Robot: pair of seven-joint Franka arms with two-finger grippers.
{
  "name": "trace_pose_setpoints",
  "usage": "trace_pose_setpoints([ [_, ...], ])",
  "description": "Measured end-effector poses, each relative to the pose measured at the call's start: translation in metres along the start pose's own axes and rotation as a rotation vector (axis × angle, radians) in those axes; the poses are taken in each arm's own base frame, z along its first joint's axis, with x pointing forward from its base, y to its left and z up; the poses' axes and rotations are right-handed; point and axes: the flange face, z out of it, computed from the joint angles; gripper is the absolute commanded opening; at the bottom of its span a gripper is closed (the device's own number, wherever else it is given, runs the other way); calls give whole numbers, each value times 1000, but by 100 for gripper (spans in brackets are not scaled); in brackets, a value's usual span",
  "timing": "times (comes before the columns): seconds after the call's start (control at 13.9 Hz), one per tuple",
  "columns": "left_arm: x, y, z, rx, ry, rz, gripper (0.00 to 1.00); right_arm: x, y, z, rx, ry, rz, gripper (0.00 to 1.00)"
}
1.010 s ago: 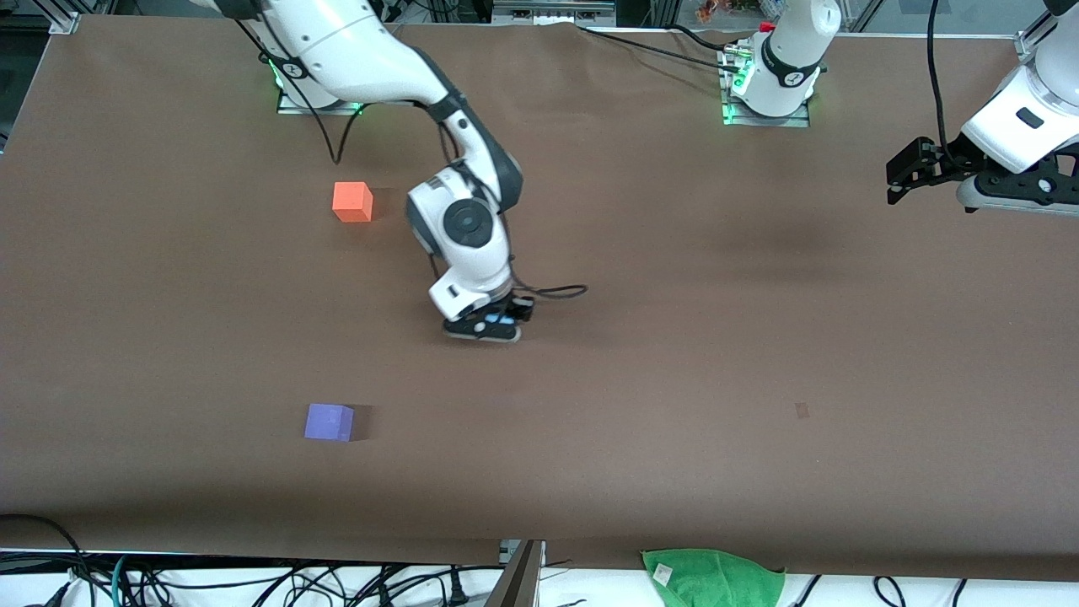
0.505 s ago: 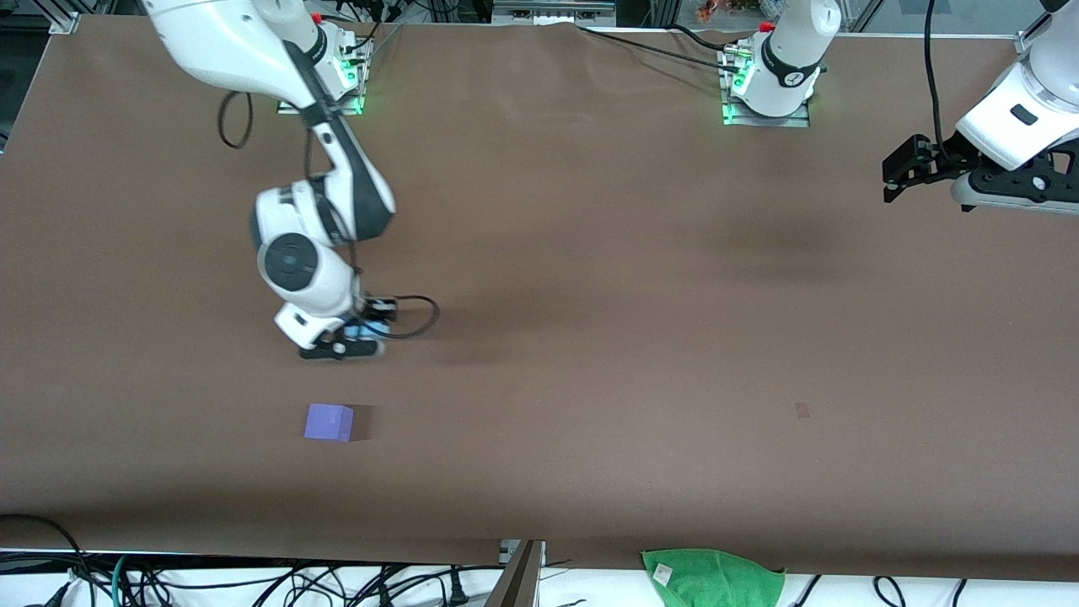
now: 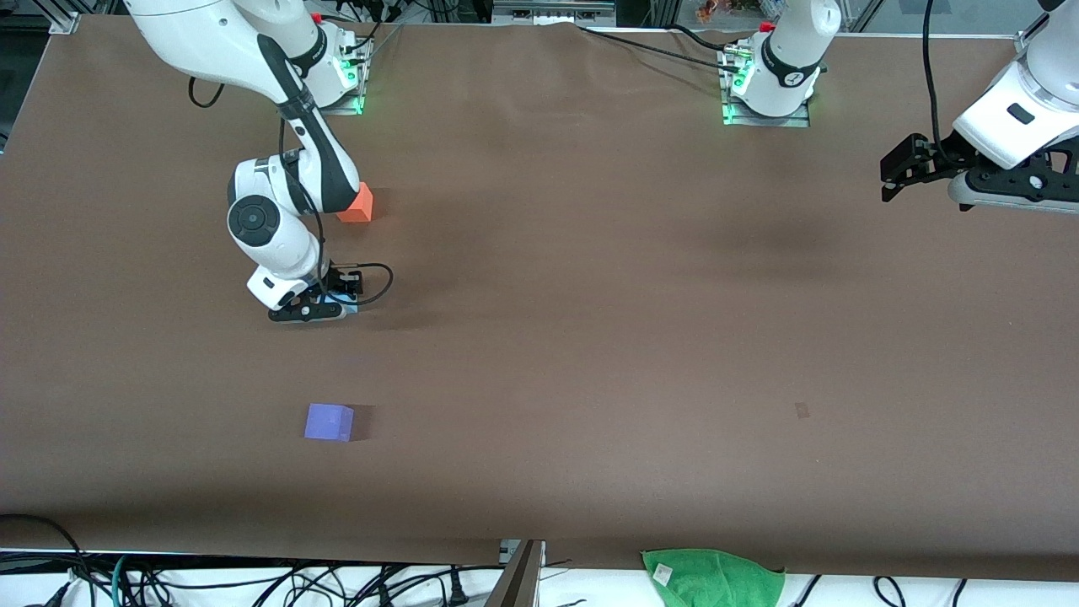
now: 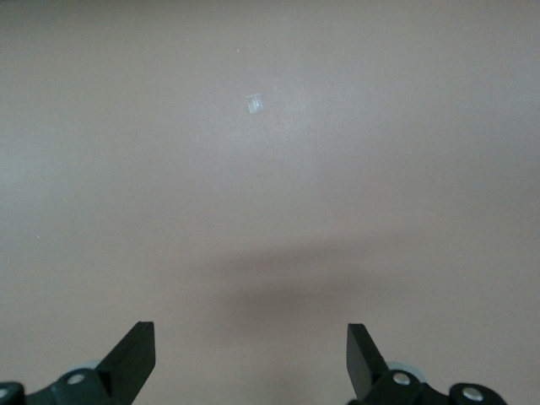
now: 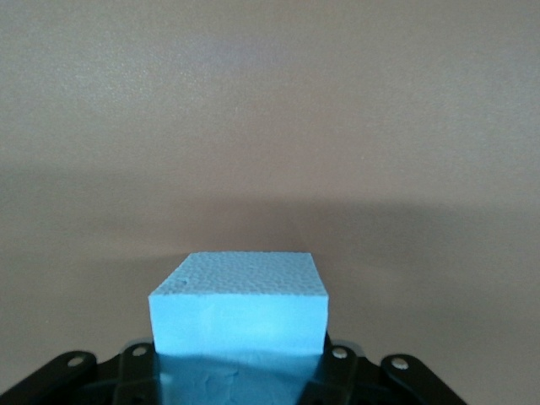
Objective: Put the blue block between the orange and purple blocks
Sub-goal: 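Carry the blue cube with the right gripper between the orange and purple cubes, then open the right gripper and withdraw it from the blue cube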
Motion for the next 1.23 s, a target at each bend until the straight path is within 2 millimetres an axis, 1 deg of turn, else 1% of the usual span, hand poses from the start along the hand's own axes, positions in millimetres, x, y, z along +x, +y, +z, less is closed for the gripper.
trace_pose_setpoints([
  [0.14, 0, 1, 0, 0, 0, 1, 100, 2, 3, -1, 2, 5, 8, 25],
  [0.36, 0, 2, -1, 0, 1, 4, 100, 6, 4, -5, 35, 12, 60, 29],
  [0.51, 0, 2, -1, 1, 2, 4, 100, 7, 3, -5, 50, 12, 81, 36],
  [0.58, 0, 3, -1, 1, 2, 5, 100, 7, 2, -3, 51, 10, 82, 45],
  [0.65, 0, 3, -1, 1, 2, 5, 100, 7, 1, -1, 52, 11, 82, 58],
  [0.72, 0, 2, -1, 1, 2, 4, 100, 6, 0, 3, 52, 12, 81, 87],
  [0.79, 0, 2, -1, 1, 2, 3, 100, 7, -1, 2, 52, 14, 81, 100],
  [0.94, 0, 2, -1, 1, 2, 3, 100, 8, -1, 1, 55, 23, 81, 100],
  [1.08, 0, 1, -1, 1, 2, 2, 100, 14, -4, -7, 60, 35, 79, 100],
  [1.15, 0, 1, -1, 1, 2, 1, 100, 20, -6, -16, 65, 33, 79, 100],
  [1.23, 0, 1, -1, 1, 2, 1, 100, 28, -8, -32, 72, 27, 86, 100],
])
